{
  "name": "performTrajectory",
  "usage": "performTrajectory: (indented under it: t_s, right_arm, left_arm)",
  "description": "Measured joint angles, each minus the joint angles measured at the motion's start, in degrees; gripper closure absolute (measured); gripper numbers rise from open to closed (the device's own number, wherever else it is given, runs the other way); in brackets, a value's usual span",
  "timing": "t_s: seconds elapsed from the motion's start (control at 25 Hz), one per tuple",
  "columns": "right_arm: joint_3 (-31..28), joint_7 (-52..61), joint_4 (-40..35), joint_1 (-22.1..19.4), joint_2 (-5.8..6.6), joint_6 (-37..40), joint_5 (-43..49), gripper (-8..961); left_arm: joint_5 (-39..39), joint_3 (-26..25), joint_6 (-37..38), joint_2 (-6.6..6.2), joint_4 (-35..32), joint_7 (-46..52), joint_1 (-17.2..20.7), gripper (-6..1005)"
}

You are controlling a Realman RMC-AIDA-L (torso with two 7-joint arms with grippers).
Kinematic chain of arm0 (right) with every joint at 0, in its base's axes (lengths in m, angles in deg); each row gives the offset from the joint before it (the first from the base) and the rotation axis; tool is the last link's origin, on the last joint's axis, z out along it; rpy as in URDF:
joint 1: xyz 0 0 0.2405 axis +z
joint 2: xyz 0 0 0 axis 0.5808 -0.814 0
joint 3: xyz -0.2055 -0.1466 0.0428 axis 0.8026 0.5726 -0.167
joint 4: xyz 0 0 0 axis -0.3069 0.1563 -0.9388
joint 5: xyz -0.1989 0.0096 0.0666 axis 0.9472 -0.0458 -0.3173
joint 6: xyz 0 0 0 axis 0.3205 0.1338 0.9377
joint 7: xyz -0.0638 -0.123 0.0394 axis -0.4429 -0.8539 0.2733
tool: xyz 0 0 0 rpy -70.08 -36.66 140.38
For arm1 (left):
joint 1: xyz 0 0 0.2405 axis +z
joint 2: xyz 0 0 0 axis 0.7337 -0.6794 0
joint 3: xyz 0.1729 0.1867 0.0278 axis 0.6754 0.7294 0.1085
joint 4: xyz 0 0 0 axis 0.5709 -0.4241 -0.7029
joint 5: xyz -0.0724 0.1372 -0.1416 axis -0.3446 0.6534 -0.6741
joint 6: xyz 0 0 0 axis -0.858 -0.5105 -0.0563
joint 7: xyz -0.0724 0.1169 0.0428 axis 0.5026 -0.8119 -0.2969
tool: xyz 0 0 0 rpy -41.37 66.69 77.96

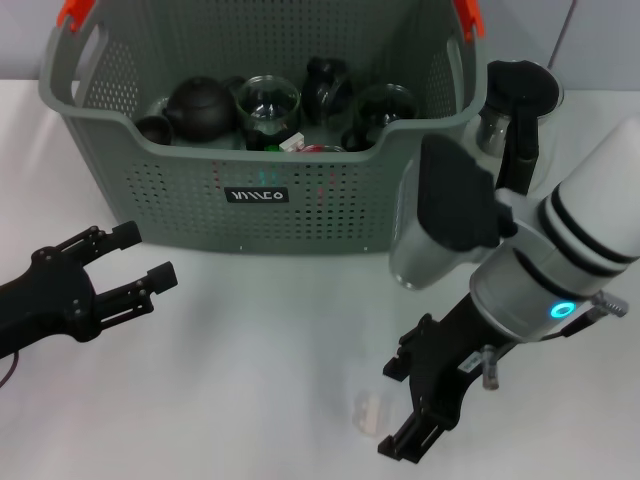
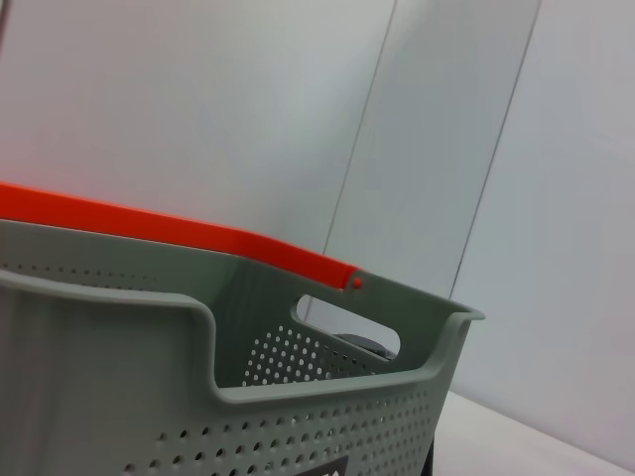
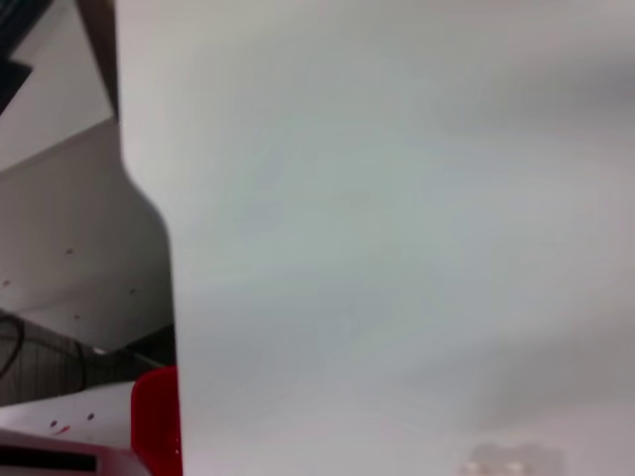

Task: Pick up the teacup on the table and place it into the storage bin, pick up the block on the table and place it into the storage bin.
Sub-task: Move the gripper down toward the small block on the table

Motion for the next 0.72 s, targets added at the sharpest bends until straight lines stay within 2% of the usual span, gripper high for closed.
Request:
performTrajectory:
  t_s: [0.32, 0.72]
  right_arm:
    - [8.9, -2.5, 0.9, -0.6, 0.2, -7.7, 0.5, 22]
    - [11.9, -1.6, 3.7, 0.1, -0.03, -12.7, 0.8, 36]
  left_arm:
    - [0.0, 0.3, 0.0, 0.03, -0.1, 0.0, -0.2, 175]
    - [0.0, 0.1, 0.0, 0.12, -0.1, 0.0, 0.0, 175]
